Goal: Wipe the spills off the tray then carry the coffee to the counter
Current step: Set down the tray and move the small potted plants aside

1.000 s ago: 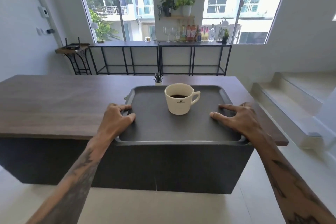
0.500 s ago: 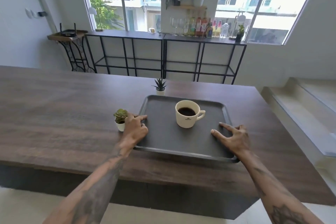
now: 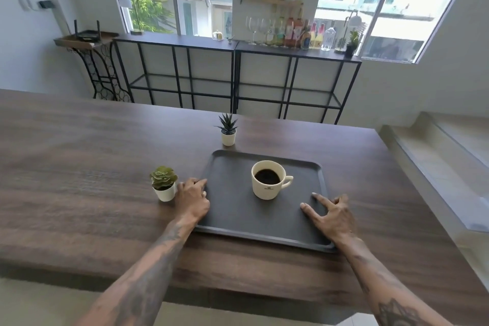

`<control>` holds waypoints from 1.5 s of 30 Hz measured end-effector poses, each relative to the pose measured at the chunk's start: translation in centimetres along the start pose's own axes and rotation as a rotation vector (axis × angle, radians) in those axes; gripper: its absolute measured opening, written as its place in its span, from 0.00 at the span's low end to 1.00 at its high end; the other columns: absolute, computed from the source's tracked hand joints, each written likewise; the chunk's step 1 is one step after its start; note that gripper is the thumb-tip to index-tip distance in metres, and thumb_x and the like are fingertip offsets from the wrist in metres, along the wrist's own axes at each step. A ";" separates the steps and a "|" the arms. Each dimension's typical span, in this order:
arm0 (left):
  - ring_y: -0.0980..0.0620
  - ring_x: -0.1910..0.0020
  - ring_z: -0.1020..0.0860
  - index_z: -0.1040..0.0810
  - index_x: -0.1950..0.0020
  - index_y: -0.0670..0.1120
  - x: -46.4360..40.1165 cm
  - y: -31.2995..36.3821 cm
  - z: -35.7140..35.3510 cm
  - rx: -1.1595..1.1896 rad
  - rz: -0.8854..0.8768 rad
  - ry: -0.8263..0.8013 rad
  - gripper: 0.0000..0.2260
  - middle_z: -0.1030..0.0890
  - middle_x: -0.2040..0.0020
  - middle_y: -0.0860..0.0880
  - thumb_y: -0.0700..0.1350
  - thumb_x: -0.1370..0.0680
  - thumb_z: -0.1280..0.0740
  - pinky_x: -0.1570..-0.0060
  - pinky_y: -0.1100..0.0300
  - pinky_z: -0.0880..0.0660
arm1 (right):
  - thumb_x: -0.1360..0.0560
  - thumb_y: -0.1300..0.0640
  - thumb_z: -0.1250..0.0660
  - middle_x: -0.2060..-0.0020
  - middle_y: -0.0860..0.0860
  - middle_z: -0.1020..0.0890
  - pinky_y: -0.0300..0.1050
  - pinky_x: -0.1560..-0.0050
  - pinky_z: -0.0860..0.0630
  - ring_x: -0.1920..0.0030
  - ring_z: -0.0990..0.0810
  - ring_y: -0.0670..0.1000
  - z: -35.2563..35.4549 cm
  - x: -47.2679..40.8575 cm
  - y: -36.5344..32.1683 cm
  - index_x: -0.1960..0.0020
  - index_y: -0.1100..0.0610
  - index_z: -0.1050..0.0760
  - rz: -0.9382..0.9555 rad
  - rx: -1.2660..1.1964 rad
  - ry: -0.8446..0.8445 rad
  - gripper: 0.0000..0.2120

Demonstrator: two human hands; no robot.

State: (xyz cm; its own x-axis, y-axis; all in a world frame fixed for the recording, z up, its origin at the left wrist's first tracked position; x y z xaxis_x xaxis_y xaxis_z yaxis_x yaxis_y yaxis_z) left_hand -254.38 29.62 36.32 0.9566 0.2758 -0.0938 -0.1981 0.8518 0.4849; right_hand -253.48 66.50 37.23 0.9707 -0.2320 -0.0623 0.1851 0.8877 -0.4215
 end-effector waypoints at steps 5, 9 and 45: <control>0.38 0.35 0.26 0.23 0.33 0.38 1.3 -0.6 0.8 0.165 -0.053 0.022 0.18 0.22 0.35 0.39 0.38 0.23 0.33 0.32 0.50 0.33 | 0.32 0.28 0.39 0.43 0.54 0.31 0.50 0.44 0.24 0.44 0.22 0.57 0.5 0.2 -0.4 0.35 0.41 0.25 0.020 0.137 -0.019 0.30; 0.45 0.52 0.22 0.18 0.46 0.41 6.9 -2.0 5.5 0.411 -0.059 0.421 0.08 0.20 0.51 0.45 0.39 0.25 0.29 0.49 0.52 0.25 | 0.30 0.35 0.35 0.48 0.58 0.26 0.52 0.51 0.23 0.50 0.22 0.61 3.4 -1.3 -3.9 0.38 0.51 0.22 0.145 0.085 0.238 0.27; 0.53 0.52 0.23 0.23 0.35 0.47 2.6 -7.1 5.3 0.620 0.220 0.312 0.24 0.20 0.49 0.52 0.47 0.30 0.22 0.50 0.58 0.30 | 0.34 0.53 0.25 0.53 0.53 0.22 0.44 0.39 0.29 0.43 0.25 0.54 -1.8 -14.2 -27.3 0.38 0.57 0.28 0.039 -0.634 -0.044 0.26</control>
State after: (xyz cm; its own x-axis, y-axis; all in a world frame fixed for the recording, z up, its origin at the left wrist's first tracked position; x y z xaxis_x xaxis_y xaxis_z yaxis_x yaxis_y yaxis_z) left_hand -249.33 21.99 37.24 0.7850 0.6044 -0.1363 -0.1327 0.3789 0.9159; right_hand -272.56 44.84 48.03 0.9828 -0.1758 -0.0562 0.0366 0.4841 -0.8743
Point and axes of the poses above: each hand's wrist, its own x-axis away from the middle knuckle, its own z-axis out of the back of the hand, y = z × x, the point moved 5 cm from there along -x, towards the middle knuckle
